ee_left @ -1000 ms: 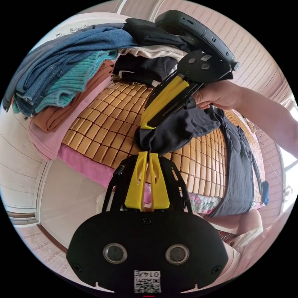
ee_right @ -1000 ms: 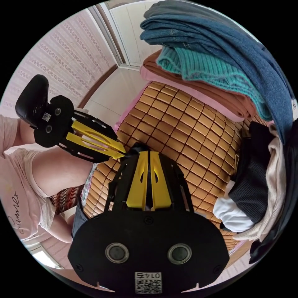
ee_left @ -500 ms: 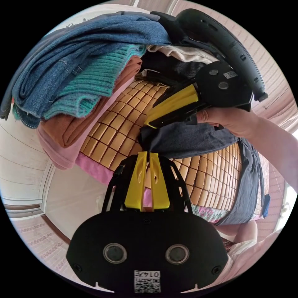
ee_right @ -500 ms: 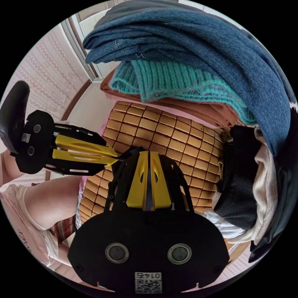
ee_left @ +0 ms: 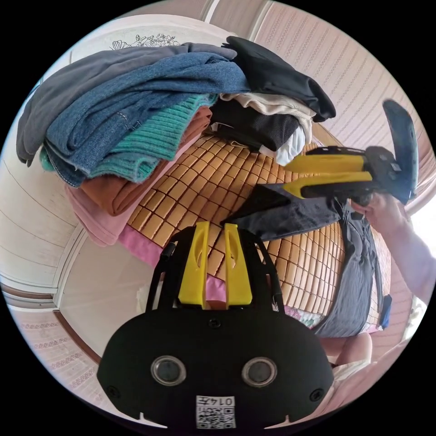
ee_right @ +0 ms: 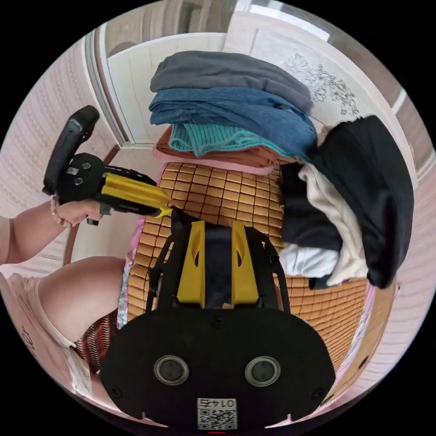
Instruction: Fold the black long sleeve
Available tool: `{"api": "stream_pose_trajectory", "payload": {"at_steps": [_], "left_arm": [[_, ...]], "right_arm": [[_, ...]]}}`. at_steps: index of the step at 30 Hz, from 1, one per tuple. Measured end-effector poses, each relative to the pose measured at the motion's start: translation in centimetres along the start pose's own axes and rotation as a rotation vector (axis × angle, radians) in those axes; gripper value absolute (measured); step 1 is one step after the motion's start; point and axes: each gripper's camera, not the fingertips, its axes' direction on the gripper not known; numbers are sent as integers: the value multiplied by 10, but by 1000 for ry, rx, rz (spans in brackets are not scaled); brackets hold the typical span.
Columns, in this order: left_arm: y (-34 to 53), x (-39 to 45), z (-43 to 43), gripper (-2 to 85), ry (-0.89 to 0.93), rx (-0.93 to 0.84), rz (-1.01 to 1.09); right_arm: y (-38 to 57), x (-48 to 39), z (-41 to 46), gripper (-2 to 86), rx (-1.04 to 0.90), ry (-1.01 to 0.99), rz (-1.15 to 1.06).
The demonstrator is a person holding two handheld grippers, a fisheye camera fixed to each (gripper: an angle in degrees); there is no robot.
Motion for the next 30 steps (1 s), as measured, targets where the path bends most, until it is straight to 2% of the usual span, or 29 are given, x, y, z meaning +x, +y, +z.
{"api": "stream_pose_trajectory", "payload": {"at_steps": [6, 9, 15, 19, 23, 26, 30], "left_arm": [[-16, 20, -11, 62, -27, 17, 69], [-23, 41, -13, 64, -44, 18, 136], [-32, 94, 16, 83, -55, -60, 333], [-41, 104, 51, 40, -158, -184, 394], [-66, 73, 34, -3, -262, -127, 285], [-83, 30, 32, 5, -196, -124, 124], [-80, -3, 20, 45, -115, -95, 8]], "right_arm": [[154, 101, -28, 37, -130, 181, 379], [200, 135, -37, 9, -163, 191, 508], [218, 162, -24, -8, -204, 251, 550], [215, 193, 1, -9, -240, 221, 633], [215, 204, 4, -10, -230, 183, 641], [215, 204, 0, -9, -230, 169, 618], [206, 198, -11, -10, -240, 212, 583]]}}
